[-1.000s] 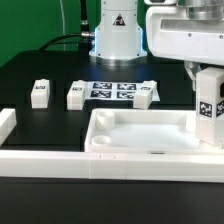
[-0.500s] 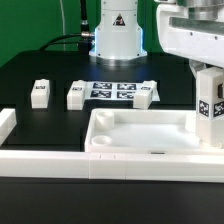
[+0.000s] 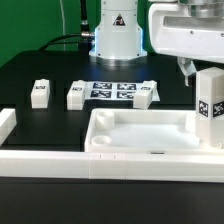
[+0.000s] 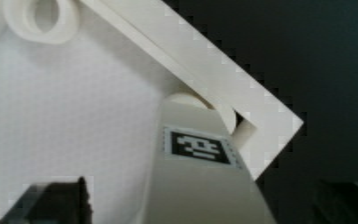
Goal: Assemble desk
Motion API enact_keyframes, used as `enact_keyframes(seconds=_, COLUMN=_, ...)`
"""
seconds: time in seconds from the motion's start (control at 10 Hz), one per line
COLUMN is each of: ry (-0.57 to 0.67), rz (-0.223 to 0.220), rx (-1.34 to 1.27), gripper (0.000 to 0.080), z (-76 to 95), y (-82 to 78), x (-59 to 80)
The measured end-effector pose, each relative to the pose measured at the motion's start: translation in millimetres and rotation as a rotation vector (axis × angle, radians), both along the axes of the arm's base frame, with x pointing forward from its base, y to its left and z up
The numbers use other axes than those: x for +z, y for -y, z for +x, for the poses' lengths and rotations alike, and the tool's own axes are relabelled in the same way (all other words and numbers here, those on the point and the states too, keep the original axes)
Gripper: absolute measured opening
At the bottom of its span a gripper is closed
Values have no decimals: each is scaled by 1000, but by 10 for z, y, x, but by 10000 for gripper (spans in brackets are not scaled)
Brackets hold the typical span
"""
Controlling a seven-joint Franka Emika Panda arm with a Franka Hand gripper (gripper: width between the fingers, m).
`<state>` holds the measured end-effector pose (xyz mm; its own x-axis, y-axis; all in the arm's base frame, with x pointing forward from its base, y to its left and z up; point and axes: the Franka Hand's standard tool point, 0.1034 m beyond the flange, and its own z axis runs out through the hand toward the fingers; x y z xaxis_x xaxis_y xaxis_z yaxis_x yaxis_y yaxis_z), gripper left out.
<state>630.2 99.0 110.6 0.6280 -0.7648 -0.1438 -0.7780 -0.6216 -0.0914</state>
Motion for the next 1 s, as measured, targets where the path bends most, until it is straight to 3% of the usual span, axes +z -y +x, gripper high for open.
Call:
enact_keyframes(seconds=0.3, ry=27, rz=-4, rx=205, gripper=648, z=-12, y=4, x=-5)
enact_keyframes(seconds=0.7, ry=61, rz=-51, rx=642, gripper=649, z=-23, y=26, x=19)
enact_keyframes(seconds=1.0, ry=99, rz=-47, rx=933, gripper=649, z=-16, y=40, x=20)
